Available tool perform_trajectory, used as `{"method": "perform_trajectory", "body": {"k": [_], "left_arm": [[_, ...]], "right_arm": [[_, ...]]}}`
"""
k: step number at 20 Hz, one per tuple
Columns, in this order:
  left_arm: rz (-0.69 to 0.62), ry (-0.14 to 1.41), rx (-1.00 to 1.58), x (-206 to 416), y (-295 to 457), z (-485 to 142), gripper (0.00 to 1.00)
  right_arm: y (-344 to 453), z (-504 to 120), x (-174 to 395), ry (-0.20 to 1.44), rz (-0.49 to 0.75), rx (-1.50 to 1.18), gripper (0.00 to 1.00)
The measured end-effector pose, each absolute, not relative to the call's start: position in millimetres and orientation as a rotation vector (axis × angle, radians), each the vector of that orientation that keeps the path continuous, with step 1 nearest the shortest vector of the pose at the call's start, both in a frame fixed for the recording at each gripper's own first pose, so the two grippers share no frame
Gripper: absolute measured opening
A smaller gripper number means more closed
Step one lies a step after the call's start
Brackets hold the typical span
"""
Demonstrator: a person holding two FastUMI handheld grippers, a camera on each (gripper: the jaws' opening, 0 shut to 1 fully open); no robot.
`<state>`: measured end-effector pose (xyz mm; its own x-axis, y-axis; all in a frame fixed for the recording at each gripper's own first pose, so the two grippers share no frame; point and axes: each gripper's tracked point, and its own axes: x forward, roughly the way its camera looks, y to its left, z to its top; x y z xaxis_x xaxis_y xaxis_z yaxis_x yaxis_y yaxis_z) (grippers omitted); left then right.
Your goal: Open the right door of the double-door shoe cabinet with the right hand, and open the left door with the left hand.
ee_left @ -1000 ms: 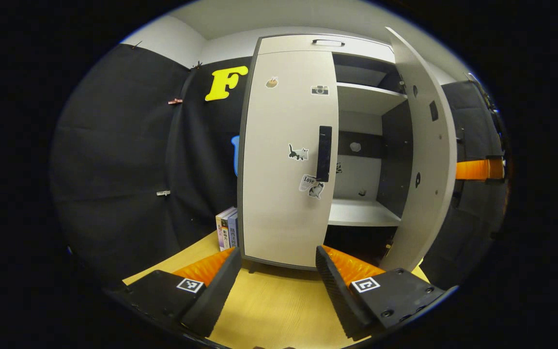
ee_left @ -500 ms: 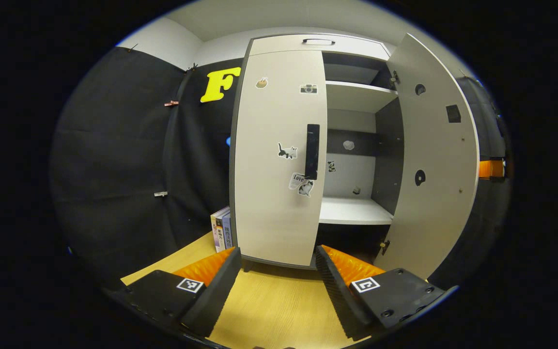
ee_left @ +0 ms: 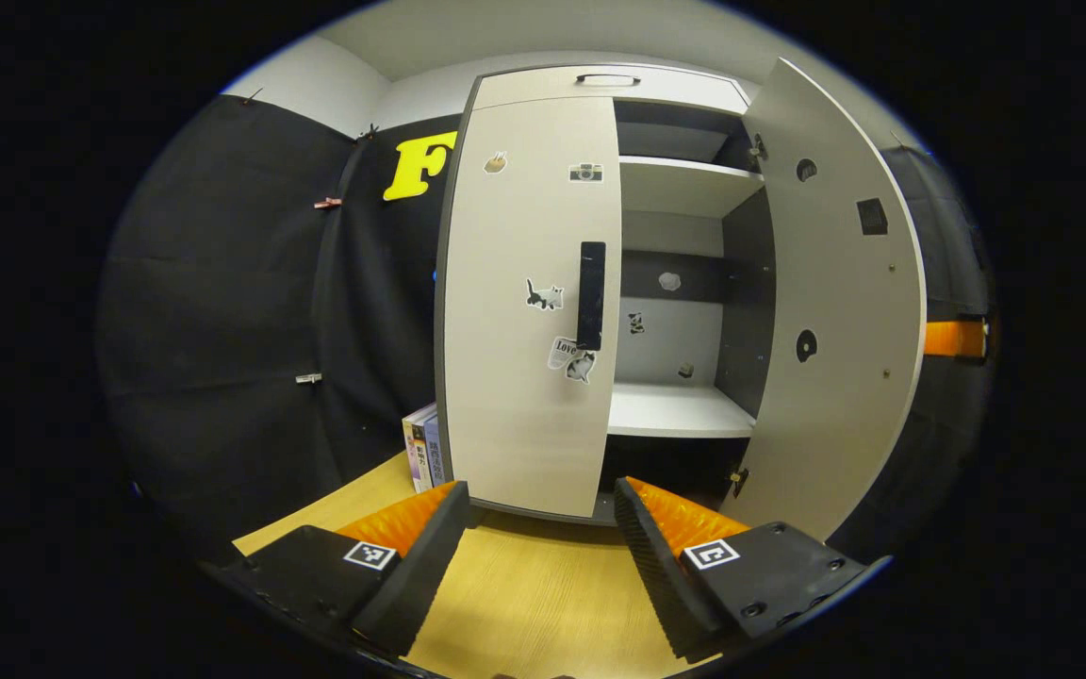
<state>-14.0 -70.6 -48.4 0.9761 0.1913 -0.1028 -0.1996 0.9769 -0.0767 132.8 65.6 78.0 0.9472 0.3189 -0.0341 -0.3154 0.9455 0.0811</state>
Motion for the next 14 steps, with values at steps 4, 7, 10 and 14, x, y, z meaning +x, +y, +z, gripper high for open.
{"method": "perform_trajectory", "body": {"k": [4,7,10,14], "left_arm": [[0.194,0.077,-0.059,5.4,-65.6,-37.3,0.95],[0.185,0.051,-0.036,29.7,-59.7,-18.4,0.95],[0.146,-0.004,-0.045,59.6,-60.1,12.8,0.95],[0.095,-0.072,-0.078,98.8,-63.7,52.1,0.95]], "right_arm": [[50.7,24.8,106.5,0.143,0.298,0.035,0.35],[35.3,-3.8,96.8,0.169,0.258,0.034,0.78],[12.6,-27.1,91.2,0.170,0.187,0.050,1.00],[-9.8,-52.3,89.6,0.173,0.108,0.047,0.99]]}}
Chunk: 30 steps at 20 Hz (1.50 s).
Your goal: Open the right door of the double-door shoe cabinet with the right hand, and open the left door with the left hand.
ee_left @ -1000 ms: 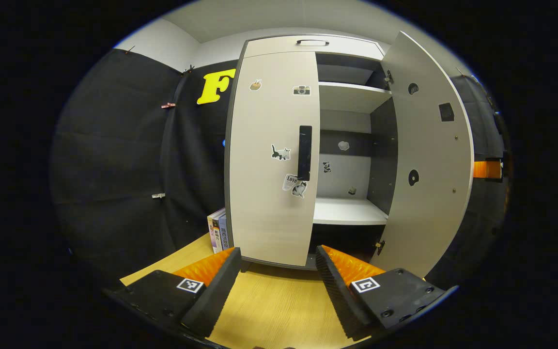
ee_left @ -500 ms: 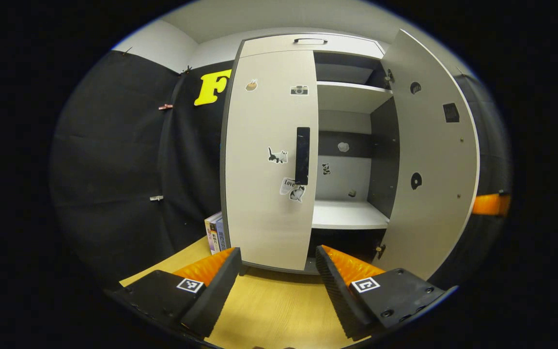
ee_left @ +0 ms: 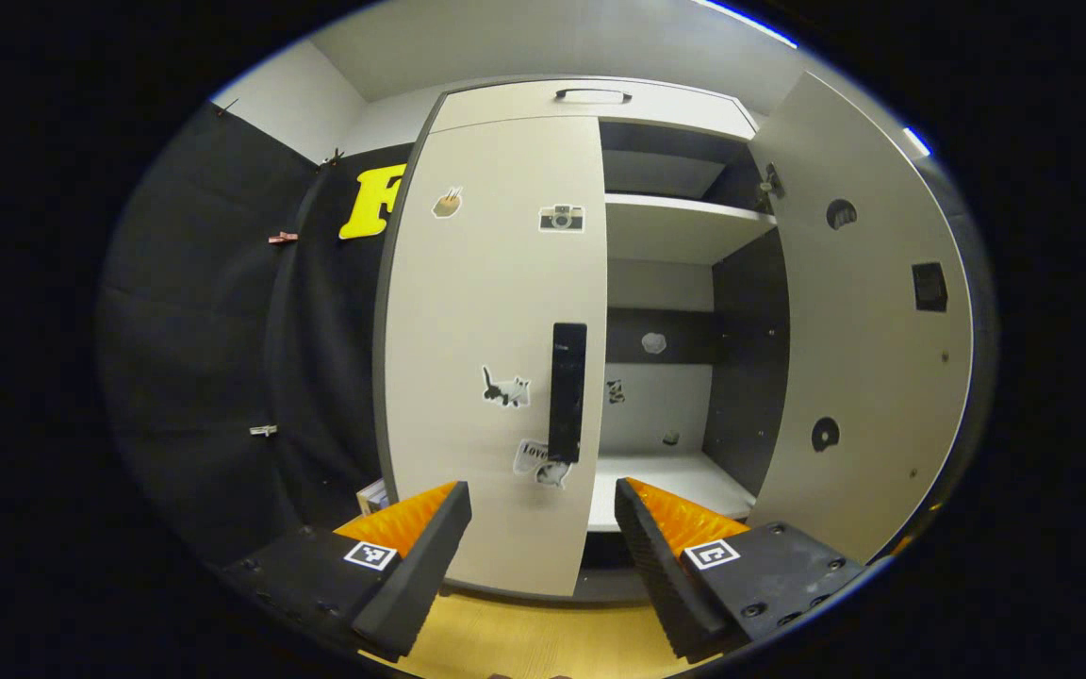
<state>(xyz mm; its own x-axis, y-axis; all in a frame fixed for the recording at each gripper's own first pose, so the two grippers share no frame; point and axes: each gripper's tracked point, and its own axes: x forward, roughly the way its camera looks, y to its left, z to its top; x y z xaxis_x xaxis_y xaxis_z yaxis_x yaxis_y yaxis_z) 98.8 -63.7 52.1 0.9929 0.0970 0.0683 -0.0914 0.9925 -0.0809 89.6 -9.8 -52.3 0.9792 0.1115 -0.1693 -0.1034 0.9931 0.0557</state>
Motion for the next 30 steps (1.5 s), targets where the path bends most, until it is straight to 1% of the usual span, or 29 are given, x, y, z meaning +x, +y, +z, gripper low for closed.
{"method": "perform_trajectory", "body": {"k": [3,4,5,6,7,8,9,11,12,14,16,17,19,21,22,23,26,27,28,29,30], "left_arm": [[0.061,-0.124,-0.092,126.8,-69.6,76.5,0.95],[0.057,-0.124,-0.091,137.3,-68.0,79.9,0.92],[0.052,-0.119,-0.098,147.9,-67.5,82.4,0.95],[0.052,-0.115,-0.113,158.0,-66.6,84.3,0.95],[0.051,-0.122,-0.127,167.2,-65.8,88.6,0.93],[0.058,-0.131,-0.137,176.2,-62.2,92.1,0.95],[0.060,-0.136,-0.140,185.9,-58.9,94.7,0.94],[0.039,-0.113,-0.127,206.7,-60.8,93.6,0.90],[0.015,-0.088,-0.112,214.5,-64.0,91.0,0.85],[0.035,-0.075,-0.086,227.0,-58.6,90.2,0.77],[0.021,-0.060,-0.084,232.5,-61.9,88.3,0.69],[0.017,-0.051,-0.086,234.1,-63.0,86.7,0.60],[0.008,-0.036,-0.098,237.9,-65.4,83.7,0.50],[0.003,-0.036,-0.110,238.2,-63.5,84.0,0.43],[-0.003,-0.032,-0.110,237.9,-62.5,82.7,0.42],[-0.014,-0.032,-0.108,238.1,-63.4,83.6,0.37],[-0.016,-0.021,-0.065,237.7,-63.1,81.1,0.33],[-0.010,-0.020,-0.061,236.9,-63.5,80.3,0.29],[-0.008,-0.022,-0.053,238.0,-63.8,80.5,0.29],[-0.007,-0.019,-0.047,238.5,-63.4,79.6,0.20],[-0.002,-0.017,-0.053,238.4,-63.2,80.1,0.17]], "right_arm": [[-16.4,-63.9,89.3,0.175,0.079,0.048,0.99],[-16.2,-68.3,88.7,0.180,0.075,0.051,0.99],[-15.1,-72.1,88.3,0.185,0.074,0.054,0.99],[-13.8,-76.6,86.6,0.192,0.074,0.055,0.99],[-12.8,-81.0,86.5,0.203,0.072,0.055,0.99],[-11.8,-86.3,85.1,0.215,0.070,0.057,0.99],[-9.1,-90.8,84.6,0.227,0.073,0.063,0.99],[-7.0,-98.6,86.2,0.248,0.075,0.067,0.99],[-9.3,-101.8,88.1,0.250,0.070,0.064,0.99],[-13.4,-105.0,91.8,0.253,0.060,0.064,0.99],[-18.0,-108.5,94.4,0.260,0.050,0.073,0.99],[-18.6,-109.7,95.6,0.263,0.046,0.081,0.99],[-20.1,-112.3,97.6,0.268,0.043,0.091,0.99],[-20.8,-114.0,99.8,0.269,0.041,0.089,0.99],[-20.9,-114.4,100.7,0.270,0.040,0.087,0.99],[-20.0,-114.6,101.0,0.271,0.042,0.086,0.99],[-14.5,-115.2,102.5,0.277,0.050,0.080,0.99],[-11.9,-113.6,102.5,0.273,0.053,0.075,0.99],[-9.6,-112.7,102.1,0.270,0.057,0.069,0.99],[-6.1,-111.6,102.1,0.268,0.063,0.065,0.99],[-2.9,-111.5,101.1,0.268,0.068,0.062,0.99]]}}
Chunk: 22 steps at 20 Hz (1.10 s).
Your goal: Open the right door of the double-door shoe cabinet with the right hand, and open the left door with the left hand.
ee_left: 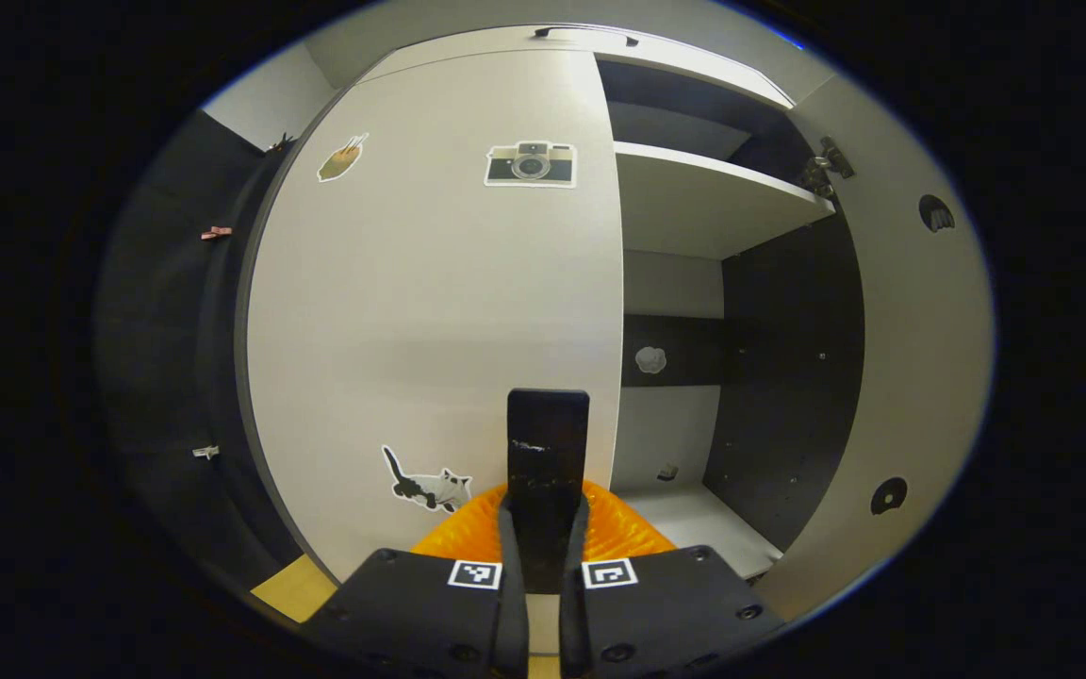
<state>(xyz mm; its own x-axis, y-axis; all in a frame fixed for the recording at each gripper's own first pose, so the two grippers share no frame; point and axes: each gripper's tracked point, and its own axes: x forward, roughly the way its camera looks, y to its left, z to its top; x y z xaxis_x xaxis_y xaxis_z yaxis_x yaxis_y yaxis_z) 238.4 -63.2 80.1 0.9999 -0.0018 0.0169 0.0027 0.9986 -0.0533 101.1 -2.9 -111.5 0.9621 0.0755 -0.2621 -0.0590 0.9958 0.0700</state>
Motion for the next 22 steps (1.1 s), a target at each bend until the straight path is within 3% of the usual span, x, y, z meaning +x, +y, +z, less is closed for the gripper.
{"method": "perform_trajectory", "body": {"k": [1,3,22], "left_arm": [[0.001,-0.010,-0.052,238.8,-63.4,79.9,0.10],[0.001,-0.005,-0.049,237.8,-63.1,79.8,0.06],[-0.152,0.037,-0.074,216.6,-46.4,74.9,0.06]], "right_arm": [[0.5,-110.6,100.3,0.266,0.072,0.058,0.99],[6.1,-109.3,96.2,0.263,0.076,0.053,0.99],[135.7,-76.8,55.2,0.195,0.039,0.016,0.99]]}}
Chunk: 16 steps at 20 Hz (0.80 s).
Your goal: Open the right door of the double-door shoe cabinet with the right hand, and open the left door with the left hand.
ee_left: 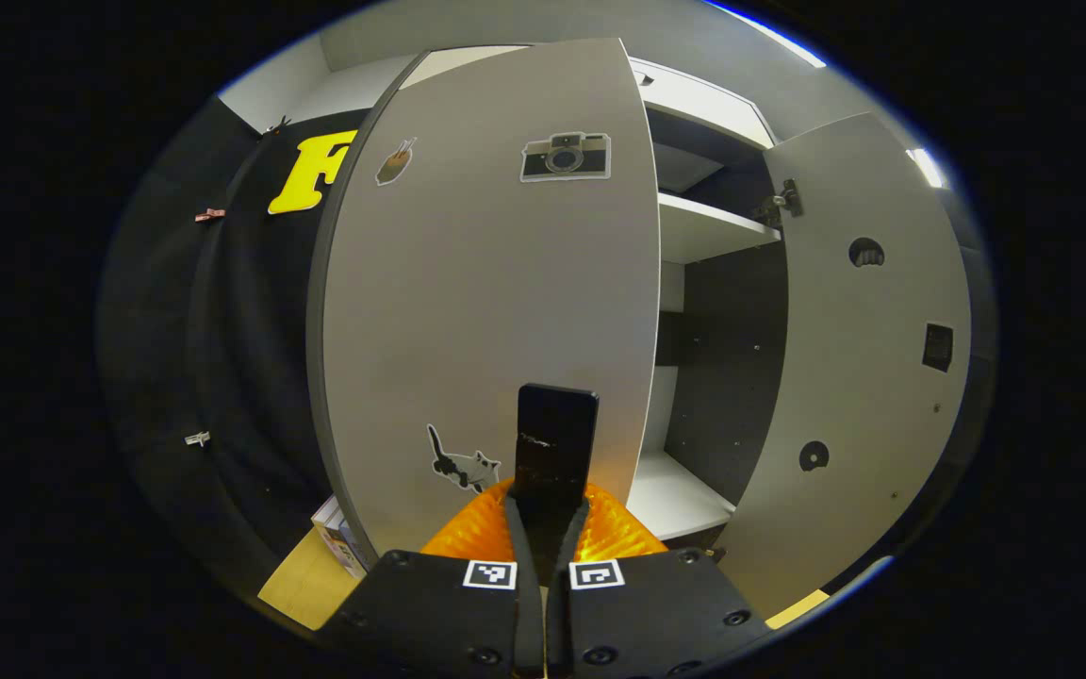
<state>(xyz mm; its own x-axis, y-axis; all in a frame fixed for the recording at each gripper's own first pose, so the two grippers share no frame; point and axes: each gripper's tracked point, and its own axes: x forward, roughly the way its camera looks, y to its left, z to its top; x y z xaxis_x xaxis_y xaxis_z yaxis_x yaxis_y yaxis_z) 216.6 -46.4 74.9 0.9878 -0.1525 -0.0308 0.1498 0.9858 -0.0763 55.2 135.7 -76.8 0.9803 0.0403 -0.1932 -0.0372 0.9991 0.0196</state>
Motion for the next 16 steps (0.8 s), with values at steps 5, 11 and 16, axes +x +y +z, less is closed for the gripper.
{"method": "perform_trajectory", "body": {"k": [5,11,16], "left_arm": [[-0.195,0.029,-0.070,212.5,-41.6,74.7,0.06],[-0.213,0.020,-0.084,203.6,-33.5,74.1,0.06],[-0.193,0.006,-0.074,199.5,-21.5,75.0,0.05]], "right_arm": [[163.1,-75.0,45.9,0.188,0.012,-0.005,0.99],[195.1,-76.0,28.1,0.189,0.000,-0.029,0.99],[212.7,-70.3,20.9,0.162,-0.013,-0.039,0.98]]}}
